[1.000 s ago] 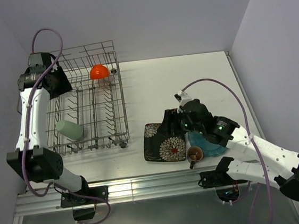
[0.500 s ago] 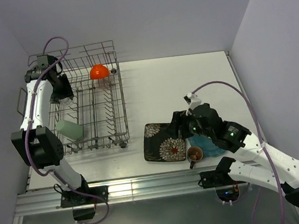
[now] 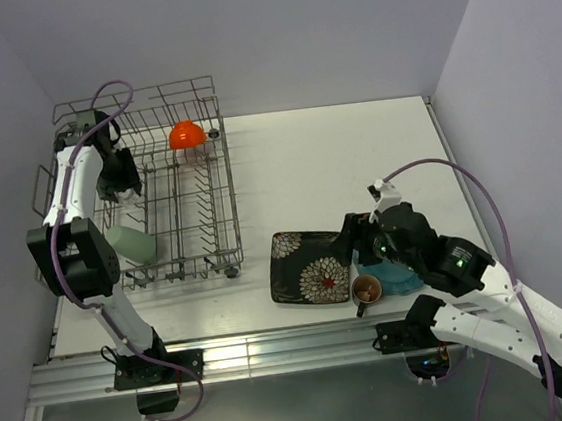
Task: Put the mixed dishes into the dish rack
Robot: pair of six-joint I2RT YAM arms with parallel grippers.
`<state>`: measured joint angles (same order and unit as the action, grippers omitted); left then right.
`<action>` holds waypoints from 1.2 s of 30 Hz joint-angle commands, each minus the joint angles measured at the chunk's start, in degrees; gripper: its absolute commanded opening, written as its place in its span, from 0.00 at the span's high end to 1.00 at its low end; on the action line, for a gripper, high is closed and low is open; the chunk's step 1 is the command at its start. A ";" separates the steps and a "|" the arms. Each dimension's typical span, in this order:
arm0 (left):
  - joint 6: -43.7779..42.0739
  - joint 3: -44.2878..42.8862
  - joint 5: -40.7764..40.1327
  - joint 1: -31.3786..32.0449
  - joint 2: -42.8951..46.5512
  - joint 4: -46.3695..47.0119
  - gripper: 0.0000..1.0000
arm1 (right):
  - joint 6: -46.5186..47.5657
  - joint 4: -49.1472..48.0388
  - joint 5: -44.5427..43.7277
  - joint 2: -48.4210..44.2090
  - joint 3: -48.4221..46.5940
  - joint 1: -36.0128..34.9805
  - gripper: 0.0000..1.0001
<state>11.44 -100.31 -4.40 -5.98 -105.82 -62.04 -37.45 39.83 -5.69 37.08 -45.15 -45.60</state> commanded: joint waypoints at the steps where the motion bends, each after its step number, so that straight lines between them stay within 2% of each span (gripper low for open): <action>1: -0.37 -2.34 1.59 -0.18 -2.98 0.25 0.59 | -5.24 6.30 -6.16 -1.13 -2.14 -0.19 0.22; 2: -0.28 -2.26 1.94 -0.26 -3.42 0.34 0.52 | -6.57 7.79 -7.13 -0.87 -1.70 -0.27 0.22; 3: -0.37 -1.82 2.12 -0.18 -3.34 0.78 0.29 | -7.71 10.76 -7.92 -0.52 -1.35 -0.27 0.22; 4: -0.37 -0.60 2.21 -0.17 -3.08 1.91 0.02 | -10.68 12.36 -10.02 0.35 -1.17 -0.27 0.22; 8: 0.51 1.43 1.86 -0.26 -0.71 4.11 0.01 | -15.97 19.30 -12.05 2.47 -0.21 -0.27 0.21; 12: 2.35 4.15 2.91 0.17 8.07 7.98 0.01 | -21.51 24.93 -11.89 0.72 0.67 -0.27 0.22; 15: 3.14 5.83 3.87 0.96 15.54 11.14 0.01 | -27.30 26.70 -10.22 -4.54 2.34 -0.27 0.23; 22: 5.78 6.88 16.16 2.20 30.13 15.54 0.01 | -33.65 30.30 -7.49 -9.92 10.42 -0.27 0.33; 28: 9.91 13.29 25.40 5.01 40.42 19.93 0.01 | -35.41 28.29 -5.56 -10.54 14.73 -0.36 0.35; 36: 12.29 21.20 25.24 10.11 49.04 20.65 0.01 | -34.35 25.04 -6.88 -4.13 14.56 -0.45 0.37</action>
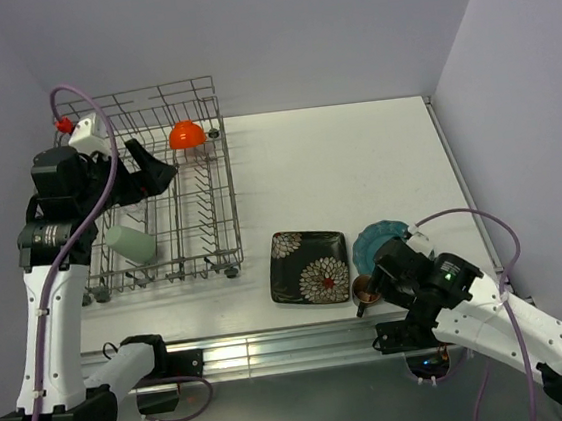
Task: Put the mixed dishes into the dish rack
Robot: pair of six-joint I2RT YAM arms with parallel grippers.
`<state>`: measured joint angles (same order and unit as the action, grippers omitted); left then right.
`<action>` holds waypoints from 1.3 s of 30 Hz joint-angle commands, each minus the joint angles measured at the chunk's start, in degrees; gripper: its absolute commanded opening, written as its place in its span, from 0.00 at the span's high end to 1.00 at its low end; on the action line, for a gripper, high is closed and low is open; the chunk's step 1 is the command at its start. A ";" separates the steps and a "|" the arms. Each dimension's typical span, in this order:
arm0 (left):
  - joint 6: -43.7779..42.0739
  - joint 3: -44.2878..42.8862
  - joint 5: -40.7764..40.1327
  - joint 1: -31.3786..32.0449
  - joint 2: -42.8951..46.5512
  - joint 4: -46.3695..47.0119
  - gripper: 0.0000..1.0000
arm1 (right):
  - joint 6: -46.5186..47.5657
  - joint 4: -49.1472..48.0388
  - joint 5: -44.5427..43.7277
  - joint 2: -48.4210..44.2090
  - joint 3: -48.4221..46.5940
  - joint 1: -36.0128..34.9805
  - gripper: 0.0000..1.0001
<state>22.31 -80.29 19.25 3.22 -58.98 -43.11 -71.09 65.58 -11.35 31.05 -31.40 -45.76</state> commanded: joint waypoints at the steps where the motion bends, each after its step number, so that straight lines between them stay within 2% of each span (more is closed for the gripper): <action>1: 1.60 1.54 1.50 1.08 2.81 1.63 0.01 | -0.89 -1.41 -0.95 2.26 1.42 -0.38 0.39; 3: 1.86 2.33 1.41 1.34 4.48 1.36 0.01 | -1.33 -2.38 -2.18 3.31 1.25 -0.91 0.41; 8: 2.22 3.21 2.02 1.87 6.24 0.84 0.02 | -0.98 -4.75 -3.58 7.44 0.90 -1.44 0.60; 9: 2.22 3.47 2.29 1.96 6.42 0.66 0.02 | -1.07 -5.46 -3.33 8.06 1.33 -1.87 0.67; 10: 2.30 3.74 2.55 2.05 6.60 0.75 0.02 | -1.24 -6.07 -3.15 8.15 2.30 -2.05 0.89; 11: 2.39 3.83 2.99 2.14 6.77 0.66 0.01 | -1.51 -6.51 -3.15 8.15 2.48 -2.23 0.98; 12: 2.39 4.00 3.95 2.22 6.69 0.75 0.01 | -1.94 -6.26 -3.58 7.89 2.39 -2.67 1.00; 15: 2.83 5.40 7.11 2.40 6.77 1.80 0.01 | -4.56 -1.88 -5.77 6.49 -0.06 -4.51 1.00; 19: 5.90 10.06 16.95 2.93 6.95 8.38 0.01 | -6.35 5.69 -10.79 5.25 -11.98 -9.43 1.00; 20: 7.82 11.11 20.10 3.62 6.69 11.44 0.01 | -4.25 6.05 -10.53 5.77 -14.11 -9.44 1.00; 25: 11.97 15.60 23.81 9.42 5.46 19.02 0.01 | 4.89 4.12 -9.04 10.34 -27.91 -9.44 1.00; 27: 14.42 18.14 28.02 12.59 4.93 24.46 0.01 | 11.39 -1.31 -6.06 11.93 -32.04 -9.44 1.00; 32: 24.34 25.70 35.15 18.03 4.40 40.63 0.01 | 24.49 -21.50 10.71 14.47 -36.54 -7.16 1.00; 33: 25.41 27.63 36.73 18.57 4.23 44.92 0.01 | 25.38 -23.46 18.22 15.26 -37.50 -4.98 1.00; 36: 29.71 31.06 38.41 20.24 4.14 50.39 0.01 | 26.62 -32.07 29.34 17.64 -36.38 -1.54 1.00; 37: 31.21 32.03 39.11 20.59 4.31 54.67 0.01 | 26.53 -34.36 36.33 17.90 -35.76 0.82 1.00; 39: 35.16 34.41 39.64 21.91 4.23 58.65 0.01 | 24.87 -42.09 42.35 18.61 -33.74 2.60 1.00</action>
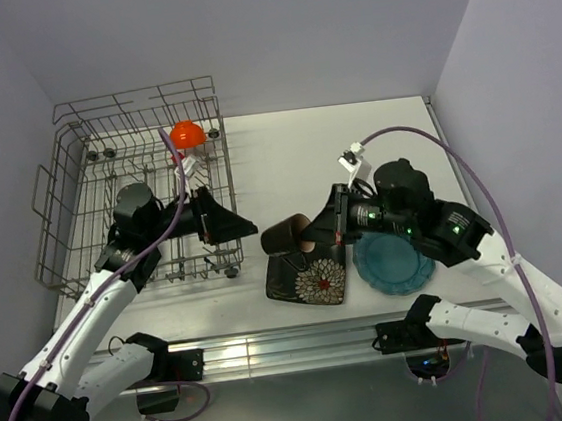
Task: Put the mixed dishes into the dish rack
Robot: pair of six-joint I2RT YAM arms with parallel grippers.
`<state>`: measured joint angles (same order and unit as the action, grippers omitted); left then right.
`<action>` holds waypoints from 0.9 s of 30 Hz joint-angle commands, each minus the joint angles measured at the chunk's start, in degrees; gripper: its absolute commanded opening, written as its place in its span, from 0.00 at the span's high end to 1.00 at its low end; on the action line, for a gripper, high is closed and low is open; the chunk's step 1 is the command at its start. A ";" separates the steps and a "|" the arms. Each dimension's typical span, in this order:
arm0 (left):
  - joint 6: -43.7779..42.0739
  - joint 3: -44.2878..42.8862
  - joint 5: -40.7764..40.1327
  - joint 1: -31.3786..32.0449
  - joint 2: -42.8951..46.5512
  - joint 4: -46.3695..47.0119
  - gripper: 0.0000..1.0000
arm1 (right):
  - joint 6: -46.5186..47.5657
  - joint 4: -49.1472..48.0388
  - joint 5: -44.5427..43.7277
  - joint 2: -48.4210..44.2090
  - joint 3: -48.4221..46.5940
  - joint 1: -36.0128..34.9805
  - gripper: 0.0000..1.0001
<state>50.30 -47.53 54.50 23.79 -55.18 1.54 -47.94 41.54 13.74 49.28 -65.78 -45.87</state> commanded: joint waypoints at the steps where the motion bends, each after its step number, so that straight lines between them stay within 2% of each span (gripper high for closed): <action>1: 8.39 2.17 4.39 1.78 0.25 17.41 0.01 | 1.02 -20.33 21.38 0.64 1.00 3.76 1.00; 4: 15.85 4.37 3.95 4.41 -0.19 26.89 0.01 | 0.04 -25.97 24.75 2.75 1.09 4.38 1.00; 8: 20.79 4.73 2.72 7.93 -1.77 34.82 0.01 | -1.01 -30.99 27.30 5.82 1.97 4.91 1.00; 14: 24.23 3.67 -0.44 13.91 -3.53 39.76 0.01 | -0.14 -34.33 26.61 7.24 3.20 5.52 1.00; 20: 24.49 3.93 -1.68 15.76 -2.31 39.24 0.01 | 0.13 -36.70 26.42 5.13 6.45 8.59 1.00; 27: 18.87 0.25 -2.82 15.85 -0.19 28.61 0.01 | 0.13 -36.09 27.83 1.27 9.88 10.88 1.00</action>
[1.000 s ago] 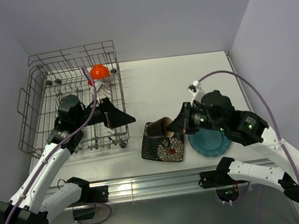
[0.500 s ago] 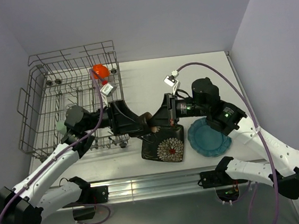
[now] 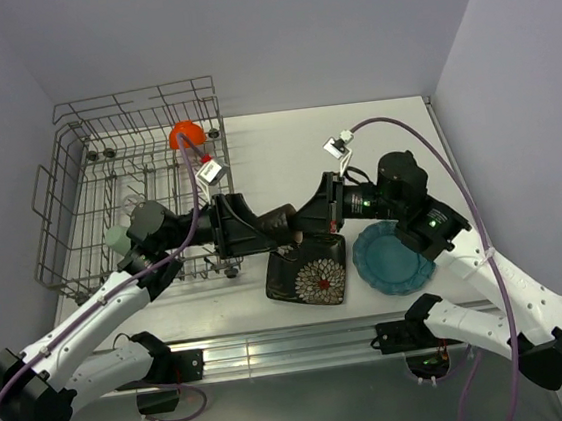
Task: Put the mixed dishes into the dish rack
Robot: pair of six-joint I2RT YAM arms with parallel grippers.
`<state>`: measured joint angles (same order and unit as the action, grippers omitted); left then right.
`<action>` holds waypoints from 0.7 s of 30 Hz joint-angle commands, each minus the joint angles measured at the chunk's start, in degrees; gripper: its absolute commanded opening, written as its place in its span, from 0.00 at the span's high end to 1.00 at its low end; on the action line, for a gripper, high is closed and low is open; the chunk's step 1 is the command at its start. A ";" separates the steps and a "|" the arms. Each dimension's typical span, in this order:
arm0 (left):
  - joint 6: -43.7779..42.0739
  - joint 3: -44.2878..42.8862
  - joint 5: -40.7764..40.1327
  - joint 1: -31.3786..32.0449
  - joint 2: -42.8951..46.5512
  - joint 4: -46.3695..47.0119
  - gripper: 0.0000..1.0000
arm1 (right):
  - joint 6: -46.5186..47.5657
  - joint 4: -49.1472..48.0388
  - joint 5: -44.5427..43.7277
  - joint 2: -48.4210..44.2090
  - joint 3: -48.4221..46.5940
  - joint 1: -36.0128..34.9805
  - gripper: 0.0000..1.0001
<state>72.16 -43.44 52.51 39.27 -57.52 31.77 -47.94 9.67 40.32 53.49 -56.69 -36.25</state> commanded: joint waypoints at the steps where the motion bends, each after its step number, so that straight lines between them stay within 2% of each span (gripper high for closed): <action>1: -2.82 -4.02 -0.83 0.37 2.15 -1.27 0.01 | -0.13 -4.57 1.61 -3.57 1.22 1.44 1.00; 11: -1.76 -4.02 -1.53 0.37 1.88 -0.13 0.01 | -2.07 -7.12 3.10 -4.89 4.21 1.62 1.00; 15: -1.15 -4.20 -1.54 0.29 1.88 0.57 0.09 | -2.59 -8.61 3.28 -4.28 4.57 1.62 1.00; 18: -2.28 -4.55 -1.97 0.37 2.32 -1.43 0.38 | -2.86 -9.23 3.37 -4.01 4.83 1.62 1.00; 19: -2.81 -4.98 -2.15 0.29 2.41 -2.40 0.63 | -2.86 -9.32 3.37 -3.93 4.92 1.62 1.00; 21: -4.30 -5.42 -2.76 0.29 2.76 -4.08 0.92 | -3.21 -9.32 3.98 -3.58 4.83 1.62 1.00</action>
<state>69.84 -45.47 51.29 39.46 -56.77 27.16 -51.13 3.09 43.92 49.91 -52.01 -34.98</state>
